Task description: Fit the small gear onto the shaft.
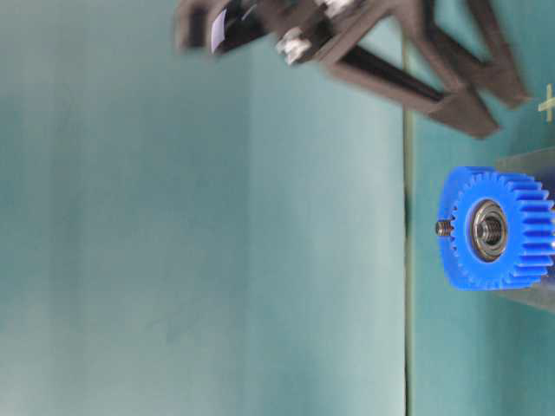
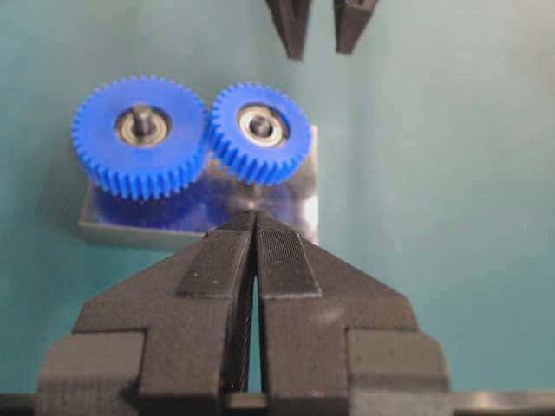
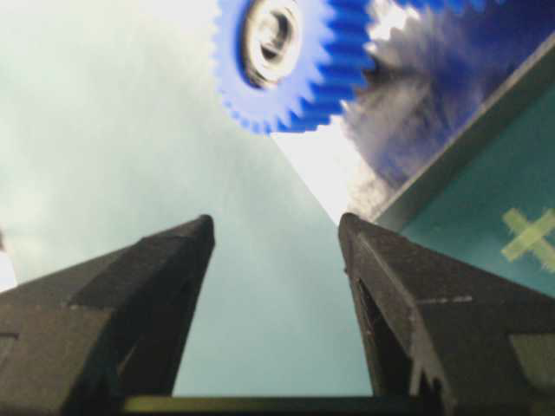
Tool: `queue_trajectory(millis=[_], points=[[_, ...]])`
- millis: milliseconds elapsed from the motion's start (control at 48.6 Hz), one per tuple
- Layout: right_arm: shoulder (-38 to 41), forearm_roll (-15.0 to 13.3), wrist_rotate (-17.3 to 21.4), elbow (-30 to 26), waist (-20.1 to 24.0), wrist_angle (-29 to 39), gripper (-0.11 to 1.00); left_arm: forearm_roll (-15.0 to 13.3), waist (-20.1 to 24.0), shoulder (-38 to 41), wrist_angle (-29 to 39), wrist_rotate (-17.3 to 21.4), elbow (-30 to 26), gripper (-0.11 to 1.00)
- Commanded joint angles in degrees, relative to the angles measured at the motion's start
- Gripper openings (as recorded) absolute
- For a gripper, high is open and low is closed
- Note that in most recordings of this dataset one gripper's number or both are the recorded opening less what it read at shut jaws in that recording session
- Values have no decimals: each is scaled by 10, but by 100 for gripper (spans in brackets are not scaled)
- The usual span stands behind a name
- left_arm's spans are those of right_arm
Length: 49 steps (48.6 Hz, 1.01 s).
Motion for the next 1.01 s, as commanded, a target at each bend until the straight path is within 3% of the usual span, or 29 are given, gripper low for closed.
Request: queue_trajectory(millis=[0, 124, 247, 371, 432, 988], points=[[32, -20, 30, -11, 14, -68, 67, 1, -1, 1, -3, -1, -12, 0], [85, -45, 83, -33, 19, -183, 67, 1, -1, 1, -3, -2, -12, 0], [138, -78, 168, -42, 19, -300, 67, 1, -1, -3, 0, -3, -11, 0], [173, -121, 234, -48, 19, -345, 68, 1, -1, -4, 11, -18, -11, 0], [178, -132, 238, -51, 18, -344, 67, 1, -1, -4, 16, -24, -10, 0], [179, -129, 242, -47, -17, -283, 68, 1, -4, -18, 19, -27, -9, 0]])
